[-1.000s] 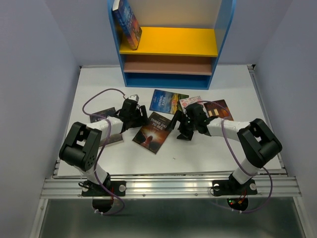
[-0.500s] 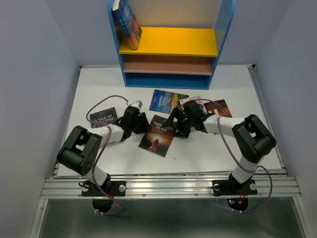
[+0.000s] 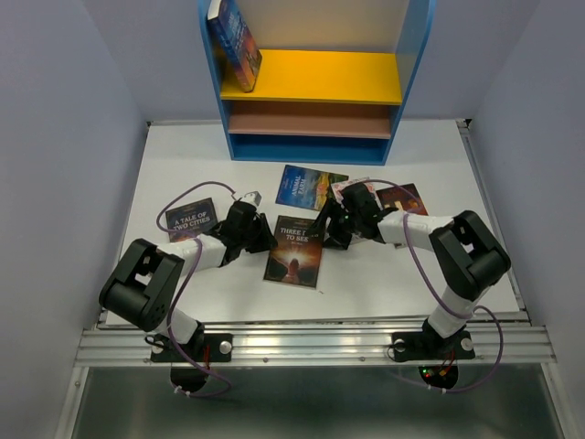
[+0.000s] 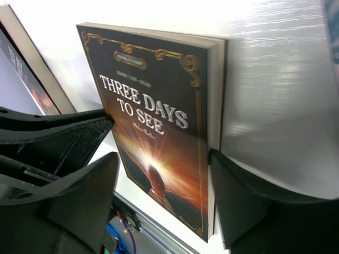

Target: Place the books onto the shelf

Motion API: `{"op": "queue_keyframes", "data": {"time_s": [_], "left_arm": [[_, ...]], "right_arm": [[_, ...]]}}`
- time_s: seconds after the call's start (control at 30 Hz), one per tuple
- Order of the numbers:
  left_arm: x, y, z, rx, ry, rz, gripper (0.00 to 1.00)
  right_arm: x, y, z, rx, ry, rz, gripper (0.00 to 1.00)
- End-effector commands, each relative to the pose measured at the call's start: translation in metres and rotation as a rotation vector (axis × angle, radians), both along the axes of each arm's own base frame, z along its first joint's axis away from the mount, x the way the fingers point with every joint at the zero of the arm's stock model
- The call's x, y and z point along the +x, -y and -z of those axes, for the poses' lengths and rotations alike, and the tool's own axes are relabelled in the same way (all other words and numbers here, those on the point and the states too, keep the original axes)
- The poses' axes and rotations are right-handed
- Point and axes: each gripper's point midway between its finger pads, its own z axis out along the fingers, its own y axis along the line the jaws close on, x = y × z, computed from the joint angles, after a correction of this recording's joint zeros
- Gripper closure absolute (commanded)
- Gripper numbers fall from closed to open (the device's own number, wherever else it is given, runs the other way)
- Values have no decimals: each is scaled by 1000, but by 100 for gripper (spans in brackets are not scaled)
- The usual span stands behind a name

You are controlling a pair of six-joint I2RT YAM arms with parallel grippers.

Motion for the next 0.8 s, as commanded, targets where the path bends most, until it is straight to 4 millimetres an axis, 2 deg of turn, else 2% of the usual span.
{"op": "queue_keyframes", "data": {"time_s": [0.0, 0.03, 0.2, 0.3, 0.47, 0.53, 0.57, 0.6, 0.77], "left_arm": [[-60, 21, 23, -40, -223, 148, 68], [-58, 22, 22, -39, -221, 147, 68], [-55, 22, 23, -26, -223, 148, 68], [-51, 24, 20, -25, -213, 148, 68], [-47, 25, 17, -25, -207, 147, 68], [-47, 25, 18, -23, -208, 146, 68], [-48, 24, 18, -18, -210, 141, 68], [-47, 24, 18, -18, -209, 138, 68], [-45, 24, 17, -16, -206, 134, 68]], "right_arm": [[-2, -51, -83, 306, 146, -132, 33], [-2, -50, -86, 309, 154, -128, 38], [-2, -51, -100, 324, 189, -142, 43], [-5, -53, -101, 333, 186, -166, 45], [-7, -50, -83, 285, 140, -167, 44], [-3, -40, -66, 177, 109, -134, 39], [-2, -36, -60, 134, 102, -127, 34], [-5, -24, -45, 49, 70, -112, 33], [-8, -22, -39, 28, 58, -132, 33]]}}
